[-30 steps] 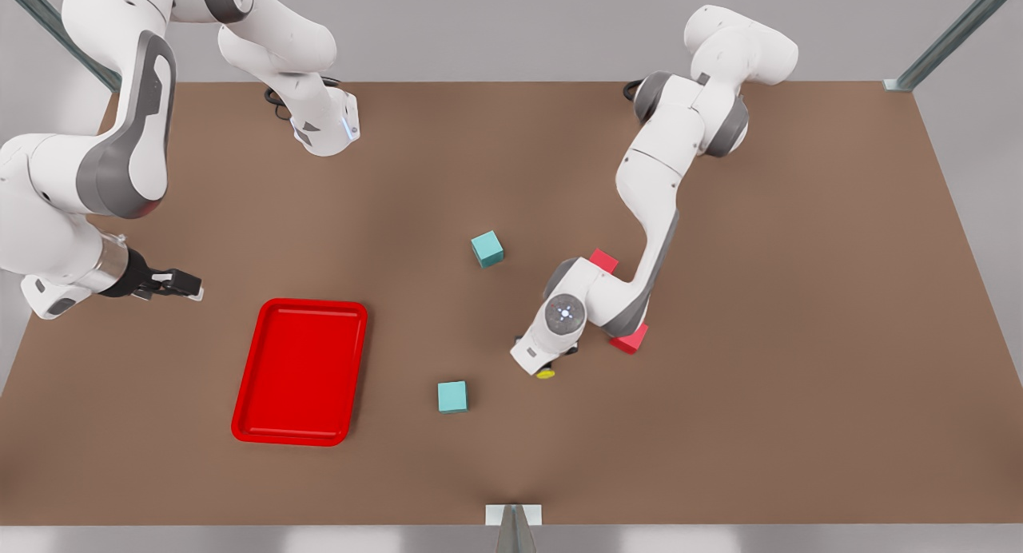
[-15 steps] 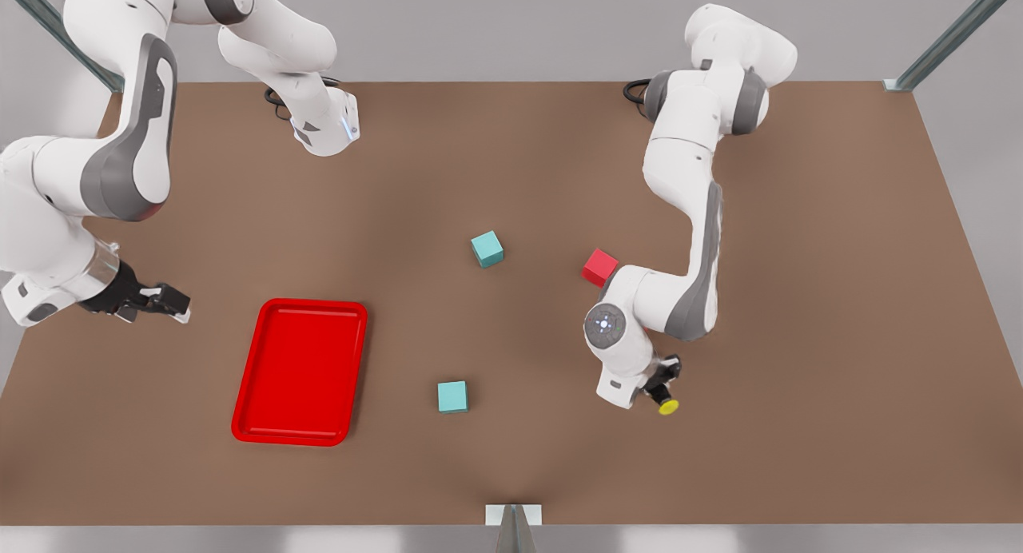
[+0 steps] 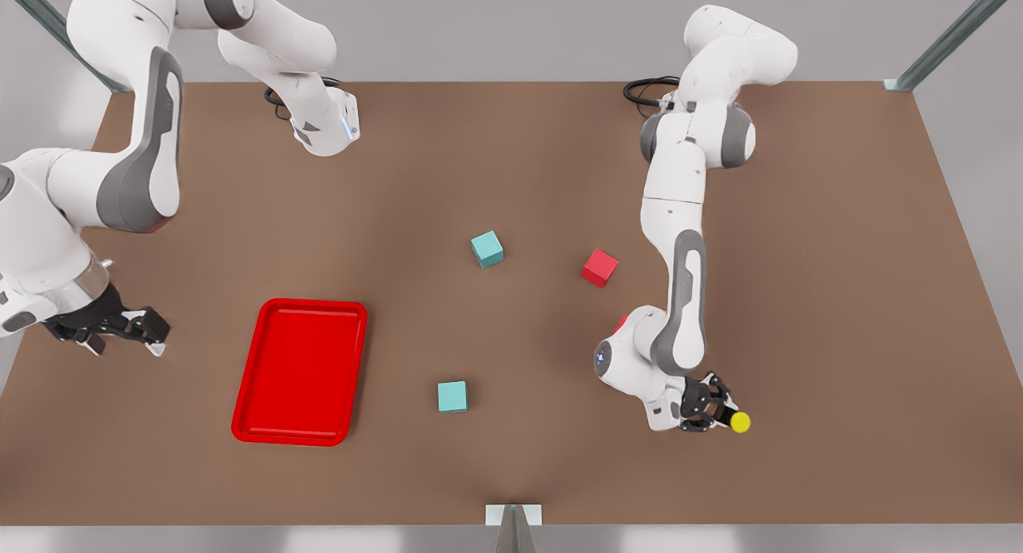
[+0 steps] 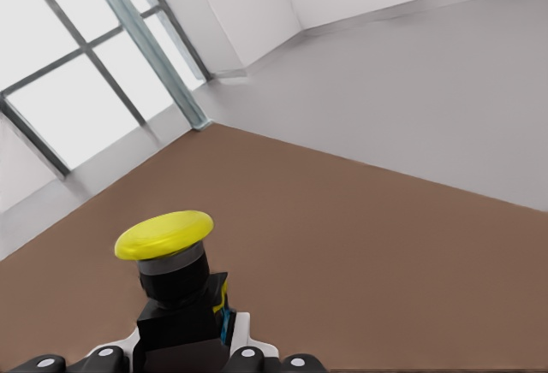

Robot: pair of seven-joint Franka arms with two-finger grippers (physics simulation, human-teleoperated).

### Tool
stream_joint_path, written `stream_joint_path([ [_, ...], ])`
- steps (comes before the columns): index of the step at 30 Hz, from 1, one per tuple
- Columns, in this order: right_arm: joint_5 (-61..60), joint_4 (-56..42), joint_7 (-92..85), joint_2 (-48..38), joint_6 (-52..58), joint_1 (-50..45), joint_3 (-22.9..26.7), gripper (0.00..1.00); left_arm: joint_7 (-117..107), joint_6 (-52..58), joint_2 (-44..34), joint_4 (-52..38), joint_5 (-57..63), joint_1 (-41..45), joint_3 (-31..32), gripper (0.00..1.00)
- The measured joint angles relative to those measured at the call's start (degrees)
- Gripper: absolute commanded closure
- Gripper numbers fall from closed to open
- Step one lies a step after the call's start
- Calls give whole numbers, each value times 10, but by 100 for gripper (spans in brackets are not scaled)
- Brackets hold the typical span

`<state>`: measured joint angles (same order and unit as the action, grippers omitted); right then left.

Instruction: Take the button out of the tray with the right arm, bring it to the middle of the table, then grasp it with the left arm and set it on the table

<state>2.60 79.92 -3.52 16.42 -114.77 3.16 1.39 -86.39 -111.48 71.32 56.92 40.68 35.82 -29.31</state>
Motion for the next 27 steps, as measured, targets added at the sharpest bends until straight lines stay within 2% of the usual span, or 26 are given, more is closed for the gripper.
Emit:
stream_joint_path([
  [12,-2,0,-1,3,18,3,-1,0,-260,-23,36,1,45,-25,-20,72],
  [19,-2,2,-2,7,19,0,-1,0,-352,-11,51,37,71,-5,-21,73],
  [27,-2,1,-2,8,18,1,-1,0,-424,-10,69,43,101,-39,-19,73],
])
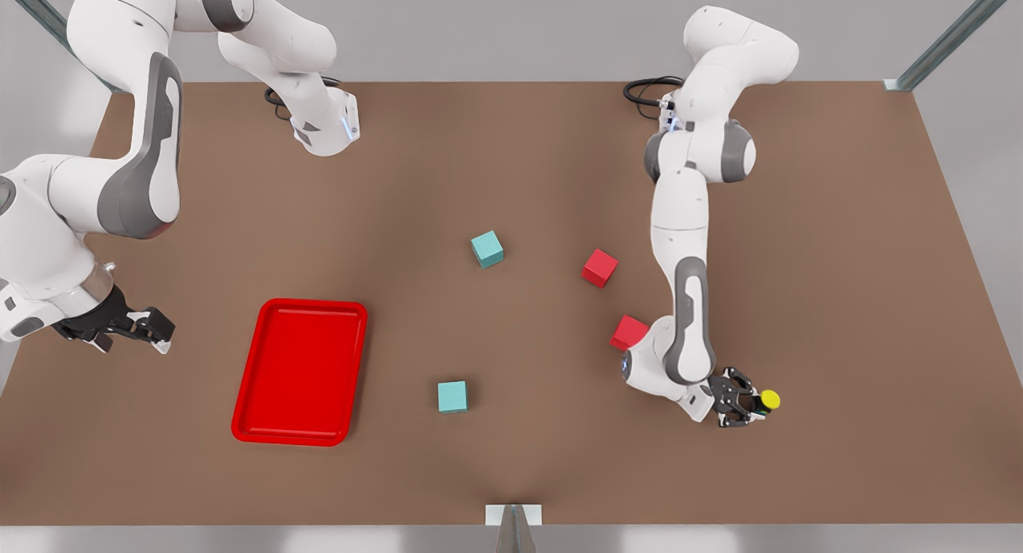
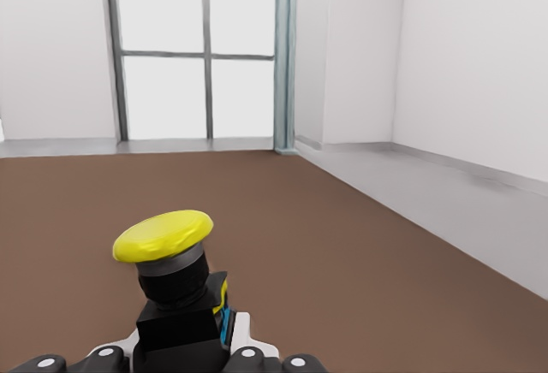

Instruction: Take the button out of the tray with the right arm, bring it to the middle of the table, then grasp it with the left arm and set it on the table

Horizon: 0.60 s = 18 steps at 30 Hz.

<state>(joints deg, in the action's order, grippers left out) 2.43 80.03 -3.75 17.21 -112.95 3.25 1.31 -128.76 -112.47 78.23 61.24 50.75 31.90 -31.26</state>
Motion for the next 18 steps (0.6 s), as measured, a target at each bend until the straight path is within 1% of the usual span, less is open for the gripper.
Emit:
stream_joint_path([
  [9,0,0,0,0,0,0,0,0,-50,-2,8,0,27,-11,0,72],
  [10,0,0,0,0,-1,0,0,0,-54,-2,8,0,29,-12,0,70],
  [11,0,0,0,0,-1,0,0,0,-58,-3,9,0,31,-12,0,66],
  [12,0,0,0,0,-1,0,0,0,-62,-3,8,0,33,-12,0,25],
  [13,0,0,0,0,-1,0,0,0,-66,-4,8,0,37,-12,0,0],
  [18,0,-1,0,0,-2,0,0,0,-86,-8,8,1,52,-13,2,0],
])
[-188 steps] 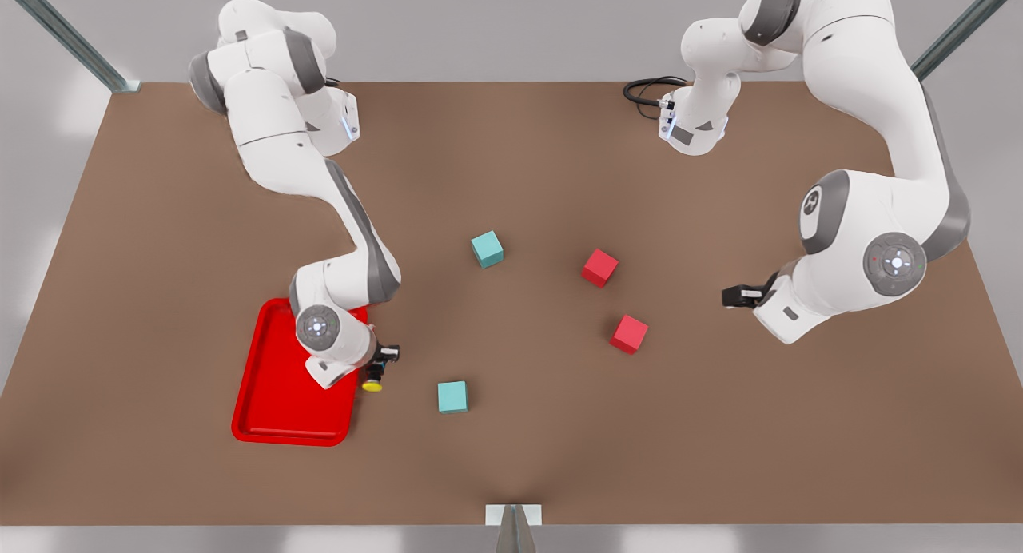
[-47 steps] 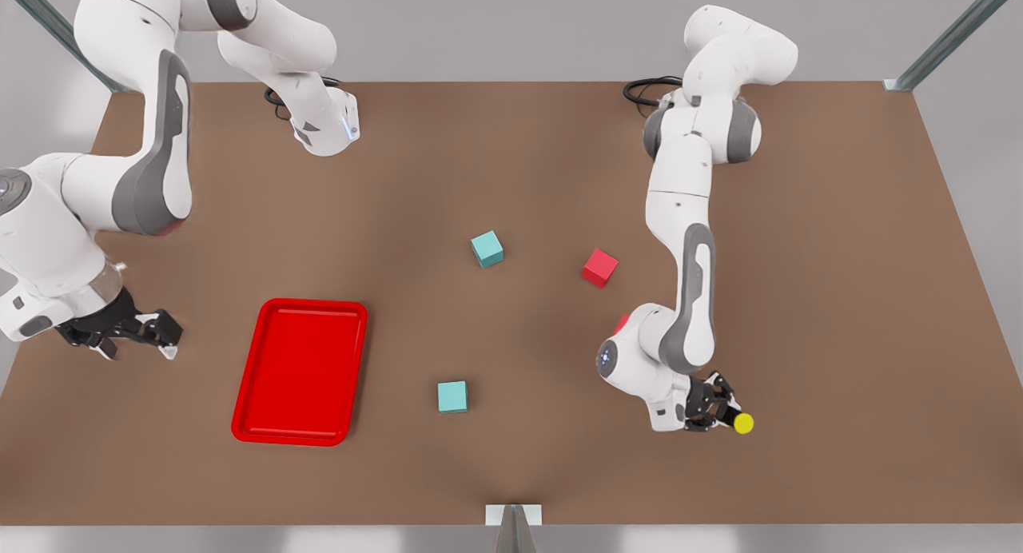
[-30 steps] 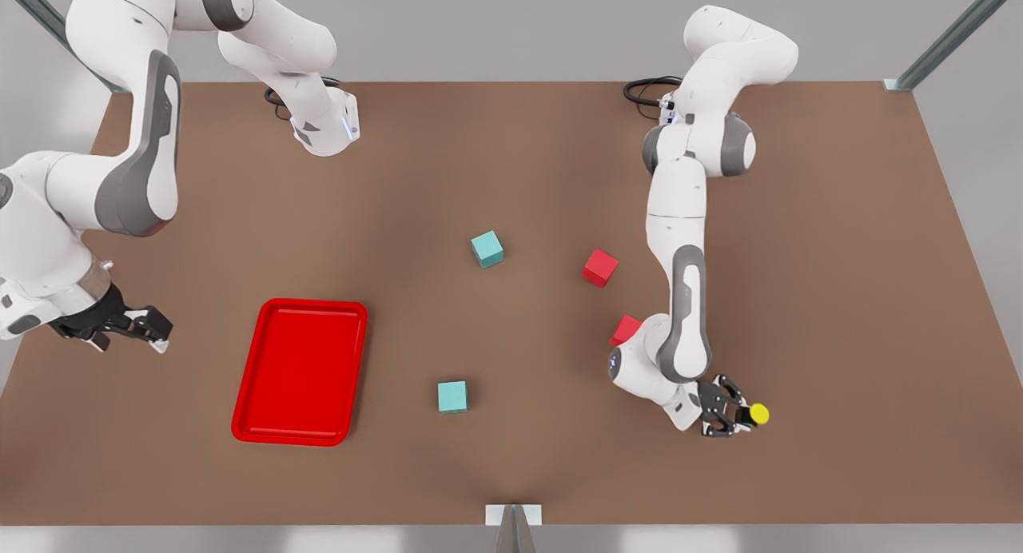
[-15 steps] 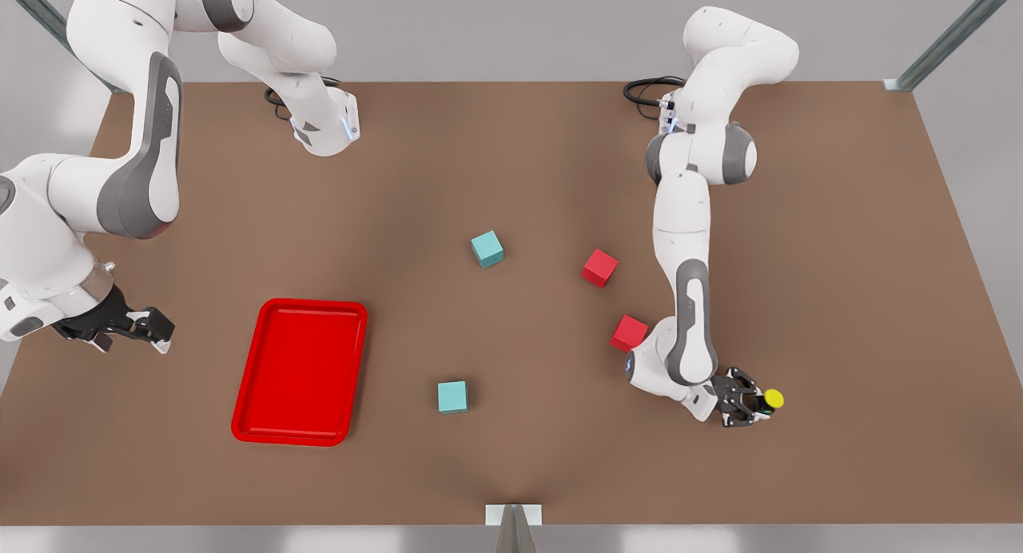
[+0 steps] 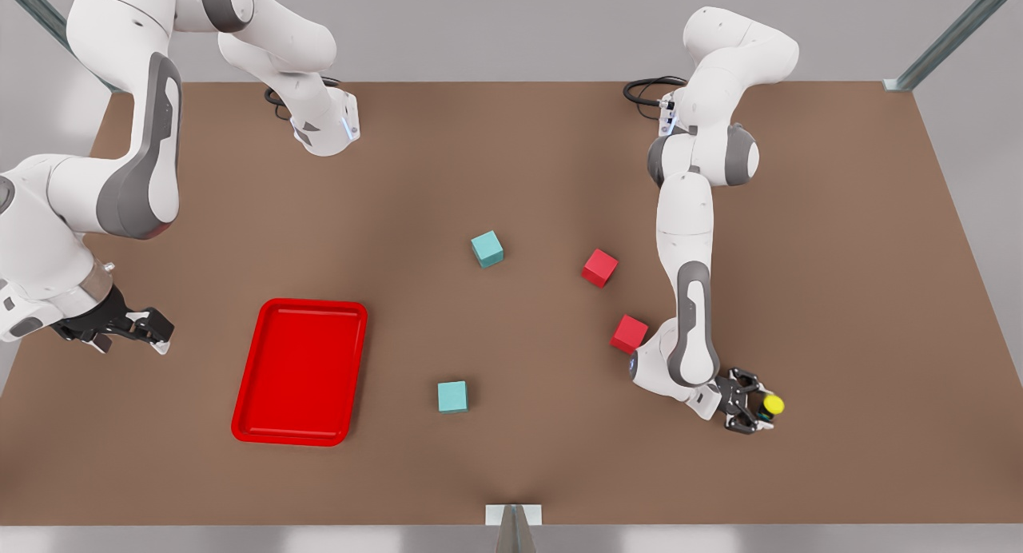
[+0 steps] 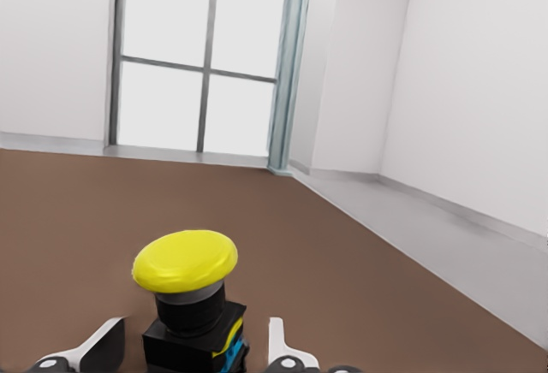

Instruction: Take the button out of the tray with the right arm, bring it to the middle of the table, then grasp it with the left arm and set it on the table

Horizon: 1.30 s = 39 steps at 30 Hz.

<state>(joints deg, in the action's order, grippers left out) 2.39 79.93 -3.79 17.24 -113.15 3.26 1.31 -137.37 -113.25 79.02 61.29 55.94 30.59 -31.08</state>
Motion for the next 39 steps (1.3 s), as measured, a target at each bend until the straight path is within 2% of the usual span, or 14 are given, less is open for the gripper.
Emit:
stream_joint_path([
  [12,0,0,0,3,-1,0,0,0,-23,9,-9,22,-6,29,1,0],
  [17,0,-1,1,3,-1,0,0,0,-23,12,-36,34,-8,35,2,0],
  [23,-2,0,2,4,-1,2,0,0,-10,49,-117,83,-23,73,25,0],
  [25,-3,0,2,5,-1,2,0,0,3,70,-188,106,-39,78,60,0],
  [29,-3,0,2,5,-1,2,0,0,93,125,-396,113,-217,77,98,0],
  [31,-4,-1,3,4,-1,1,0,0,170,153,-468,109,-338,63,99,0],
  [35,-4,-1,3,4,-1,0,0,0,361,191,-533,104,-510,0,99,0],
  [39,-4,-1,3,5,-1,0,0,0,582,229,-590,121,-619,-69,100,0],
])
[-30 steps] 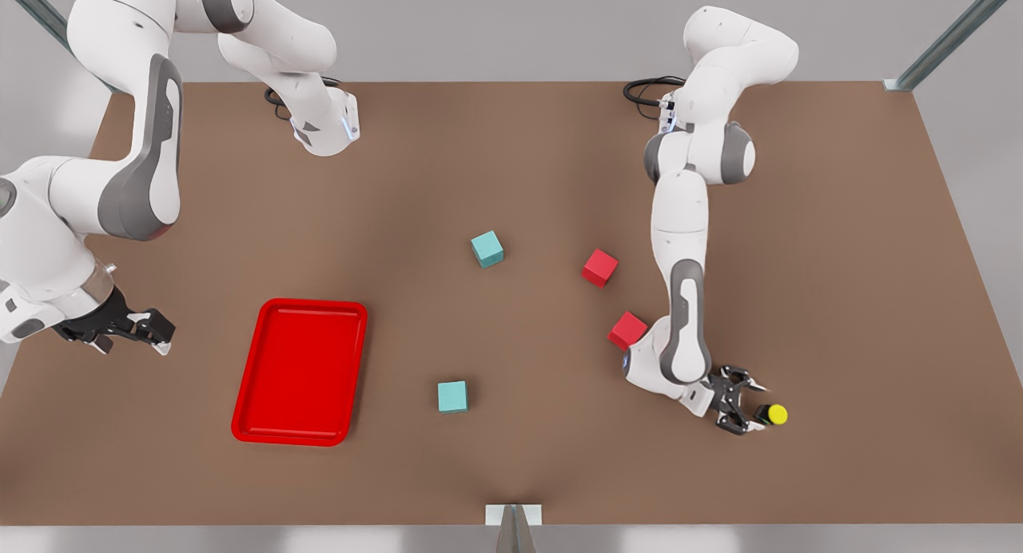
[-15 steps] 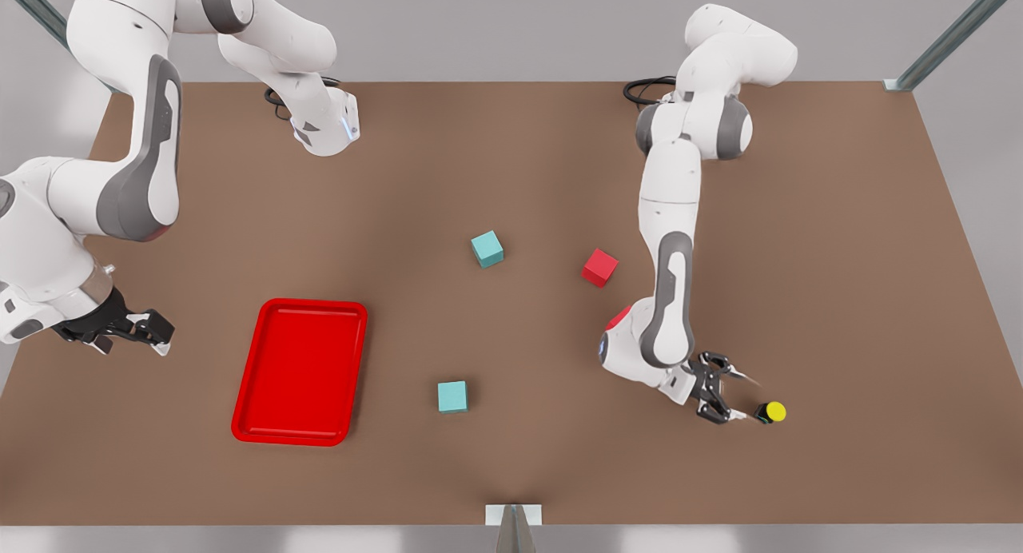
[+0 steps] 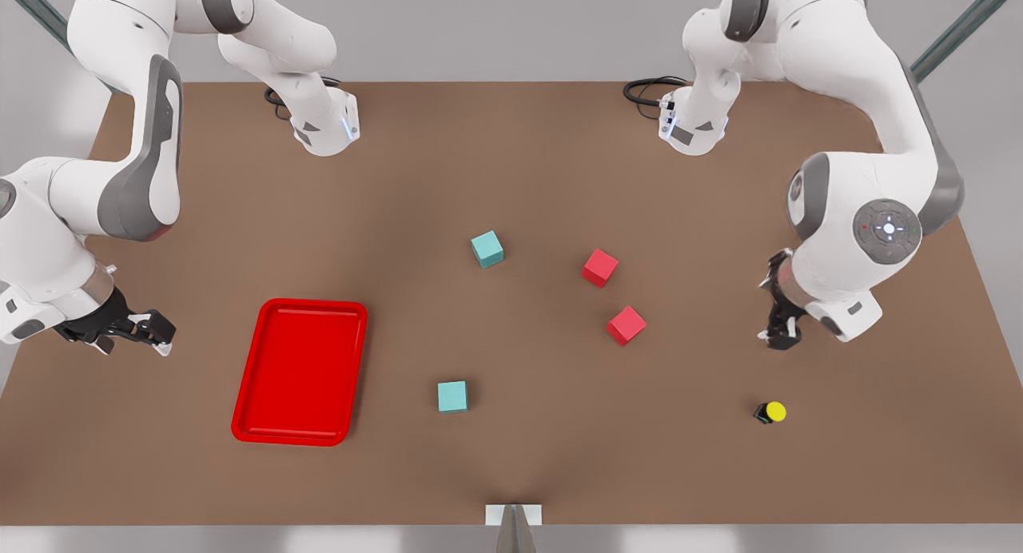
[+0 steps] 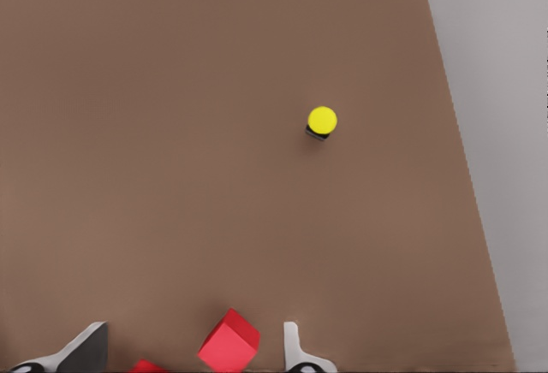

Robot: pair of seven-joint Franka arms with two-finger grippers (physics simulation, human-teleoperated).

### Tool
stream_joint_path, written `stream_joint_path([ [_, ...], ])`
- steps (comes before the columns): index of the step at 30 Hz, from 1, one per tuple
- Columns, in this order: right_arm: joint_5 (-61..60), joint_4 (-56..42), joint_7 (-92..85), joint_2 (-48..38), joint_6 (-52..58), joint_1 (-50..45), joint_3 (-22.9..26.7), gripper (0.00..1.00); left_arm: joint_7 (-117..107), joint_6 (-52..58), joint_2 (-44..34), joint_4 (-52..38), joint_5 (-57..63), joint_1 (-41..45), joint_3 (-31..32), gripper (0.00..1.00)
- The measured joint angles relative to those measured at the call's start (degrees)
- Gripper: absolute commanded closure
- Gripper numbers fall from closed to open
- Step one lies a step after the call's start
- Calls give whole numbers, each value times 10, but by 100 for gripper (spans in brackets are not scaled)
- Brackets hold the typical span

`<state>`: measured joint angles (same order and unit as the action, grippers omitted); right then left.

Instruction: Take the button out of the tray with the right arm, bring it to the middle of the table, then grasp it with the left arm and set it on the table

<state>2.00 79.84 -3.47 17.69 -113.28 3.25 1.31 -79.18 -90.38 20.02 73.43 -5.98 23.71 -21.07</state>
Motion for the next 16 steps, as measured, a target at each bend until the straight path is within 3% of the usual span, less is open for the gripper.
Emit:
stream_joint_path([
  [2,0,0,0,0,0,0,0,0,100,13,-25,16,-35,-46,1,0],
  [3,0,0,0,0,0,0,0,0,142,19,-37,20,-48,-87,44,0],
  [4,0,0,0,0,0,0,0,0,180,23,-59,41,-36,-146,131,0],
  [6,0,0,0,2,0,0,0,0,250,1,-155,171,-13,-194,207,0],
  [9,0,0,1,3,0,0,0,0,340,-23,-187,215,11,-211,230,0],
  [16,0,-4,1,3,0,0,0,0,497,-66,-166,213,29,-214,234,0],
])
